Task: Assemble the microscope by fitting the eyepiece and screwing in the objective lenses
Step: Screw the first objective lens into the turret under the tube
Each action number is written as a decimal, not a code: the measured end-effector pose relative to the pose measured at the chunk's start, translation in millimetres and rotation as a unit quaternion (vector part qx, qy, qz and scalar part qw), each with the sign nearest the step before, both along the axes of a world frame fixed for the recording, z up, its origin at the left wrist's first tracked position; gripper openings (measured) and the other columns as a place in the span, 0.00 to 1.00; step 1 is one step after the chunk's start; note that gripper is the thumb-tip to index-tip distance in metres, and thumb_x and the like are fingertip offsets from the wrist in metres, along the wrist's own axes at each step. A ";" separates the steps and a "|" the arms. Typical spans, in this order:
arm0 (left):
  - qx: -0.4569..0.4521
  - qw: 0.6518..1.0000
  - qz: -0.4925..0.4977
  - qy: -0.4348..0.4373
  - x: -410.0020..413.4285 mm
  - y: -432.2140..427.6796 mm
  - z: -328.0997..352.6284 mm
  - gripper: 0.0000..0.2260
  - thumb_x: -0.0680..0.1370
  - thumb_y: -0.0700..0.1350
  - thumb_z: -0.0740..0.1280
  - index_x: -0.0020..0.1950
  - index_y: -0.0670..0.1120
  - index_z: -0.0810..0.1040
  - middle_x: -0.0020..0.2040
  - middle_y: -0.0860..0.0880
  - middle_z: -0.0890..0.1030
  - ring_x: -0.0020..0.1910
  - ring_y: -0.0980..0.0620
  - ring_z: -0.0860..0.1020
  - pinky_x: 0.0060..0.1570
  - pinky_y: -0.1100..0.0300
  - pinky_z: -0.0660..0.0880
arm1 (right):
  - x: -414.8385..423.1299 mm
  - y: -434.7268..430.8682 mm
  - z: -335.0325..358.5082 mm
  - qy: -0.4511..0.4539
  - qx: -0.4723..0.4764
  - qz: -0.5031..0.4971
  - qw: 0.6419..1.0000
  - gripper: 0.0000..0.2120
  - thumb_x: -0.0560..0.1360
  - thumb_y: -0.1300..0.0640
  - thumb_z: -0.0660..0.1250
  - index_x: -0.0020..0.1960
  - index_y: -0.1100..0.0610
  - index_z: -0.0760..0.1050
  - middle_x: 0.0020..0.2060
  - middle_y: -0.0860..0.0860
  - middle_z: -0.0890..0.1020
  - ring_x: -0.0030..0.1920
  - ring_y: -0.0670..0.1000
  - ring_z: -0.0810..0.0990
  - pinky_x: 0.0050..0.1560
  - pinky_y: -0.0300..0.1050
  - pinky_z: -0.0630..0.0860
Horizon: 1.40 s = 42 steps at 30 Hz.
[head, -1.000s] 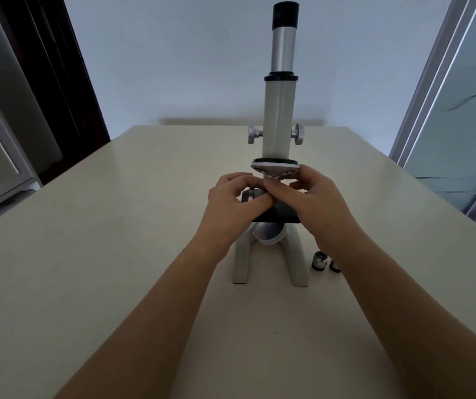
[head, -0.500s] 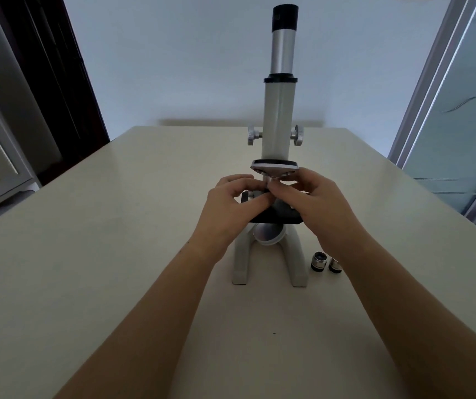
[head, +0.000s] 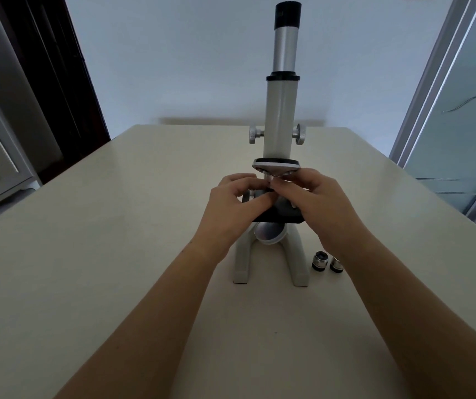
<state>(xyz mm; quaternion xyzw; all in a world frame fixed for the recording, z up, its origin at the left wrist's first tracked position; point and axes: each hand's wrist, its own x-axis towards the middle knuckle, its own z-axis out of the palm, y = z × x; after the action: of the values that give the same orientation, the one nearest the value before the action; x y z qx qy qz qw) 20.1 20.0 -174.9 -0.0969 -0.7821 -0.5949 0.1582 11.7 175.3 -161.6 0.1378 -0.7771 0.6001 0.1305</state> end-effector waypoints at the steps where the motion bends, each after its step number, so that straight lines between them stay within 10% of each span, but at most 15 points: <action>1: 0.000 1.000 0.002 0.000 0.4 -0.1 -0.1 0.07 0.74 0.47 0.73 0.49 0.58 0.82 0.61 0.53 0.78 0.58 0.58 0.76 0.48 0.74 0.71 | -0.3 0.1 -0.3 -0.004 -0.001 0.001 1.000 0.05 0.75 0.50 0.71 0.50 0.42 0.83 0.54 0.50 0.83 0.58 0.52 0.81 0.63 0.57 0.76; 25: -0.020 0.999 0.034 0.016 4.9 2.4 2.9 0.09 0.74 0.46 0.72 0.45 0.61 0.79 0.59 0.53 0.76 0.54 0.62 0.73 0.44 0.81 0.67 | -4.1 -1.9 -3.9 -0.008 0.004 -0.025 1.000 0.18 0.67 0.40 0.74 0.54 0.46 0.81 0.56 0.49 0.82 0.57 0.48 0.78 0.54 0.45 0.76; 42: -0.045 0.998 0.043 0.016 3.9 2.6 0.4 0.07 0.75 0.47 0.72 0.48 0.60 0.80 0.60 0.53 0.76 0.65 0.49 0.72 0.64 0.53 0.72 | -1.4 -2.6 -2.7 -0.021 -0.003 -0.015 1.000 0.18 0.70 0.42 0.72 0.57 0.47 0.82 0.56 0.50 0.83 0.59 0.52 0.81 0.62 0.57 0.78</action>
<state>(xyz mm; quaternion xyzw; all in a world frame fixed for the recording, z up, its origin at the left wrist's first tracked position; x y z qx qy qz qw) 24.0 22.6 -174.5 -0.0801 -0.8091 -0.5498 0.1917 10.4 172.7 -164.3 0.1132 -0.7801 0.6029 0.1234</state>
